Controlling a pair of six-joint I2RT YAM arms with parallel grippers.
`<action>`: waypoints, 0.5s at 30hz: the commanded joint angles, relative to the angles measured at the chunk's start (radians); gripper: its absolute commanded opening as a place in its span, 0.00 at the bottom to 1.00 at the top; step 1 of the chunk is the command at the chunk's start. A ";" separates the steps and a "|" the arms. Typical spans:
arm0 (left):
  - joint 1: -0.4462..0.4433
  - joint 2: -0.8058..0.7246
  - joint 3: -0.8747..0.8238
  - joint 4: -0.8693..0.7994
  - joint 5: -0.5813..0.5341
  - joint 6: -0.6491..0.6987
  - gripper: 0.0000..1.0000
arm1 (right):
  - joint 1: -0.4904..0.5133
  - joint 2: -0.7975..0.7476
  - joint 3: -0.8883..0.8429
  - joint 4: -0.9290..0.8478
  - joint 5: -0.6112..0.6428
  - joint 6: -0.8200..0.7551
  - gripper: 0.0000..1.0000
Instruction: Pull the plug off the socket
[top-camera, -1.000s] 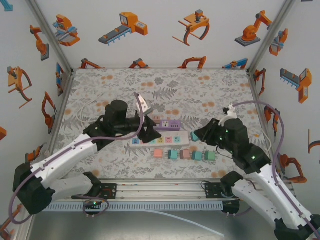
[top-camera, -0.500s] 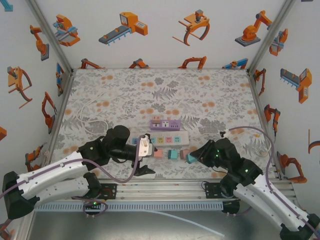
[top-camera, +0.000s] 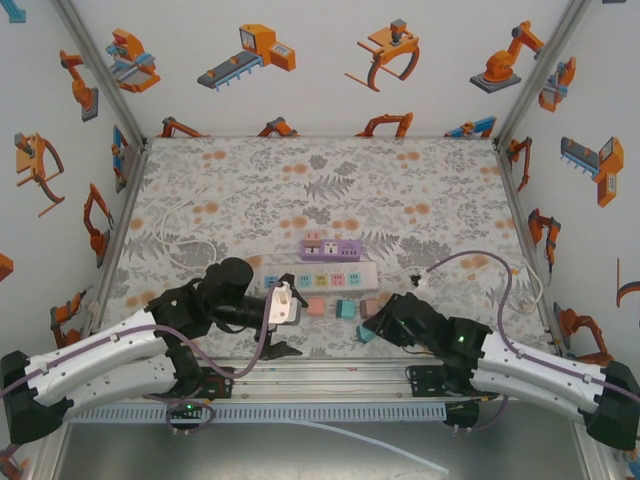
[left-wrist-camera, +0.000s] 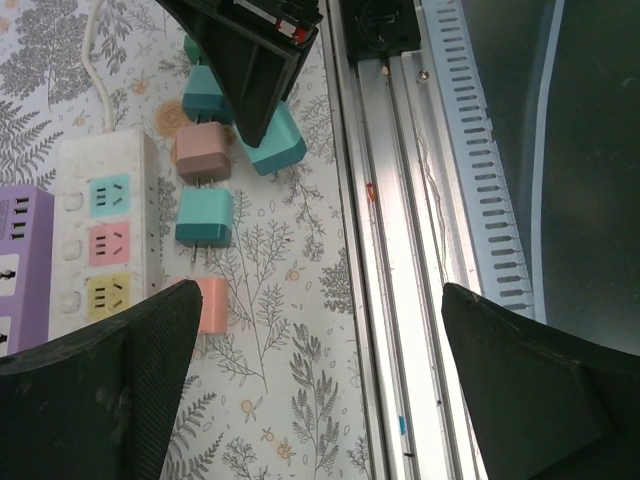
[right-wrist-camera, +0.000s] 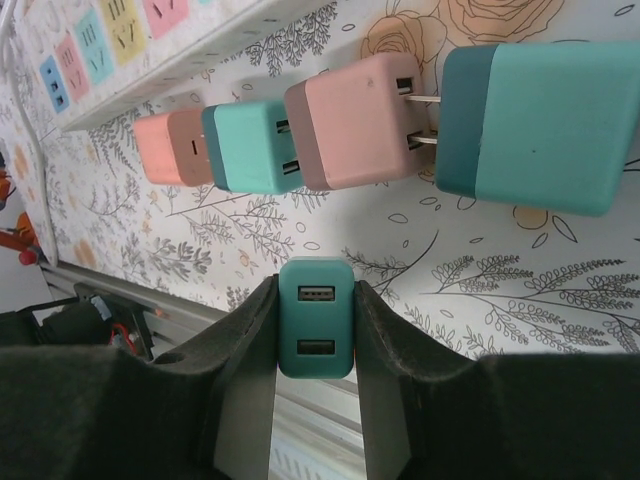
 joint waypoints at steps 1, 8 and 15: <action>-0.005 -0.001 -0.011 -0.015 -0.007 0.025 0.97 | 0.025 0.009 -0.017 0.019 0.084 0.033 0.20; -0.005 0.023 -0.023 0.041 -0.001 0.009 0.97 | 0.038 -0.021 -0.021 -0.094 0.112 0.050 0.33; -0.004 0.060 -0.021 0.045 -0.018 -0.001 0.97 | 0.044 -0.034 -0.015 -0.199 0.114 0.066 0.42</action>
